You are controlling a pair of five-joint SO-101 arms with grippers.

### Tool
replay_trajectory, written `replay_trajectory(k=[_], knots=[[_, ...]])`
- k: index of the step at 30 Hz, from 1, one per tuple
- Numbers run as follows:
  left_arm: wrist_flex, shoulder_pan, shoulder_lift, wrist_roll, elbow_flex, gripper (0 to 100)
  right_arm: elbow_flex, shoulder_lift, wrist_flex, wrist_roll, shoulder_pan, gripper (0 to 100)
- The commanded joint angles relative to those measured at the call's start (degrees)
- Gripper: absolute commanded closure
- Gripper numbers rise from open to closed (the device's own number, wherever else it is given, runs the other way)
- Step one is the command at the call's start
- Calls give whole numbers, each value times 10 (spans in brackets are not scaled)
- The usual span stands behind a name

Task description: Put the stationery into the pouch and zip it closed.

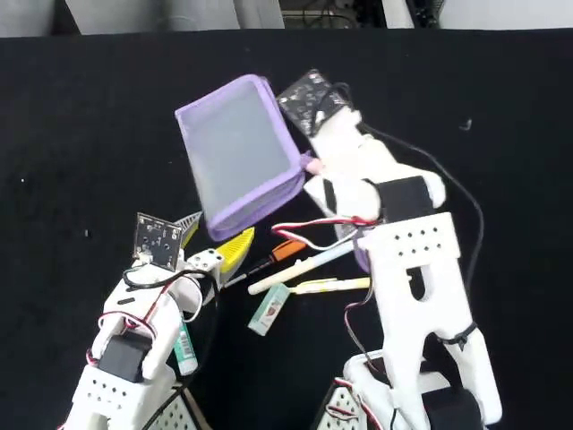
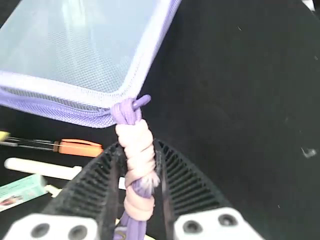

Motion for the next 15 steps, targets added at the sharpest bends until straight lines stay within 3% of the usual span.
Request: replay_trajectory(k=[1,4,10,15], knots=[[-2,7,-1,-5,10,701,-58,-15,35,-7,-45,987],[-3,4,-1,-5,11,701,-73,-15,60,-7,-47,987],[-36,-65,0,-1,14,701,-73,-15,66,-7,-45,987],[-22,-61,1,-5,14,701,-77,-15,66,-8,-47,987]])
